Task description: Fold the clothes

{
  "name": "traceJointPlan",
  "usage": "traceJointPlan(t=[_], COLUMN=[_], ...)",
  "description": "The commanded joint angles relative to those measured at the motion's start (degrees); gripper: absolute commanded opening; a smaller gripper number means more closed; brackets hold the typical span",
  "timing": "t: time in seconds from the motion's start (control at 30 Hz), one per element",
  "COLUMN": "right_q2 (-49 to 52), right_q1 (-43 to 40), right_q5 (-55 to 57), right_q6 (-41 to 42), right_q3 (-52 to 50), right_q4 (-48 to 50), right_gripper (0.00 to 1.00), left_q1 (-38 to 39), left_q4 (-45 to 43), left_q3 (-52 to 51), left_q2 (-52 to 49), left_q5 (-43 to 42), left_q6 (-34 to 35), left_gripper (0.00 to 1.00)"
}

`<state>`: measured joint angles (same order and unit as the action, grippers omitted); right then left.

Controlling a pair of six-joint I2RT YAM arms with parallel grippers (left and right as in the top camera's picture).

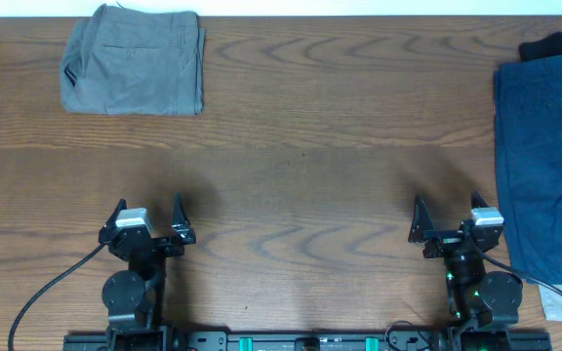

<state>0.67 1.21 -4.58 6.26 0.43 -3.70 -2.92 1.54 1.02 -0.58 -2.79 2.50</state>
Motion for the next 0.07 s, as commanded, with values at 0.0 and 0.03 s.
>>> traceJointPlan(t=[0.0,0.03], right_q2=[-0.3,-0.3], right_q1=[0.5,0.5], right_q5=[-0.6,-0.6], right_q6=[-0.8,-0.8], right_q3=[-0.1,-0.1], right_q4=[-0.2,-0.2], right_gripper=[0.99,0.99], left_q1=[-0.2,-0.2], left_q4=[2.3,2.3], left_q3=[-0.8,-0.8], left_q2=[0.3,0.3], left_q5=[0.7,0.7], left_q6=[-1.0,-1.0], left_gripper=[0.98,0.98])
